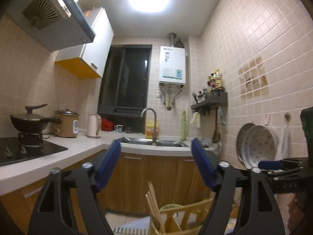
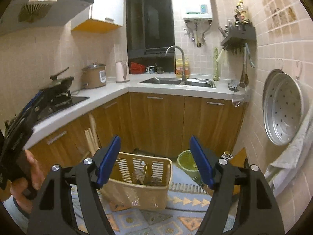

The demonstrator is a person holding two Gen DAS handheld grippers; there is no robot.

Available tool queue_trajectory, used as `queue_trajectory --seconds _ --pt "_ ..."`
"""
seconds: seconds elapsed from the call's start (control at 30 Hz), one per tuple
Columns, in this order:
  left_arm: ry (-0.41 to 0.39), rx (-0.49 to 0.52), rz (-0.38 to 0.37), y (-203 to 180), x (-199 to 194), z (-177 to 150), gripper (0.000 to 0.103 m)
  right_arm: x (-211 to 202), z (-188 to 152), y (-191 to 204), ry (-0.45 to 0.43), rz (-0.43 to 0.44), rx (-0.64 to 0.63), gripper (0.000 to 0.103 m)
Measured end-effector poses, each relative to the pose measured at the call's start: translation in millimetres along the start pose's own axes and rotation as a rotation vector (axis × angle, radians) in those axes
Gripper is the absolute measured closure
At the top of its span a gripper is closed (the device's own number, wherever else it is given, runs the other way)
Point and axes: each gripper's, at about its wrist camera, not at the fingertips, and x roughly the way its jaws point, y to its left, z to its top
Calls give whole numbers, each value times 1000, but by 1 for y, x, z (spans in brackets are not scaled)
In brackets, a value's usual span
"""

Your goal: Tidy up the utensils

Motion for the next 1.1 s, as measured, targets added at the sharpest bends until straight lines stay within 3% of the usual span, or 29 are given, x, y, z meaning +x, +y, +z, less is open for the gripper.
queue_trajectory --seconds 0.17,0.47,0.57,0.67,0.77,0.97,1.1 --pt "106 -26 -23 8 -39 9 14 -37 -20 2 -8 -3 25 33" --pt "207 -14 62 4 -88 -52 10 -62 -99 16 -33 -105 23 17" --pt "199 -7 105 2 -93 -70 10 -63 -126 20 -102 -190 39 17" --pt "169 -1 164 0 -98 -91 10 -61 -148 23 -154 -171 28 11" --pt "155 23 201 -2 -100 -103 10 -51 -160 27 -131 -214 -8 9" --pt "194 -1 204 2 -97 -116 9 -38 -174 28 -77 -183 14 9" --pt "210 44 213 -2 -93 -123 9 -34 -178 28 -80 -193 -9 9"
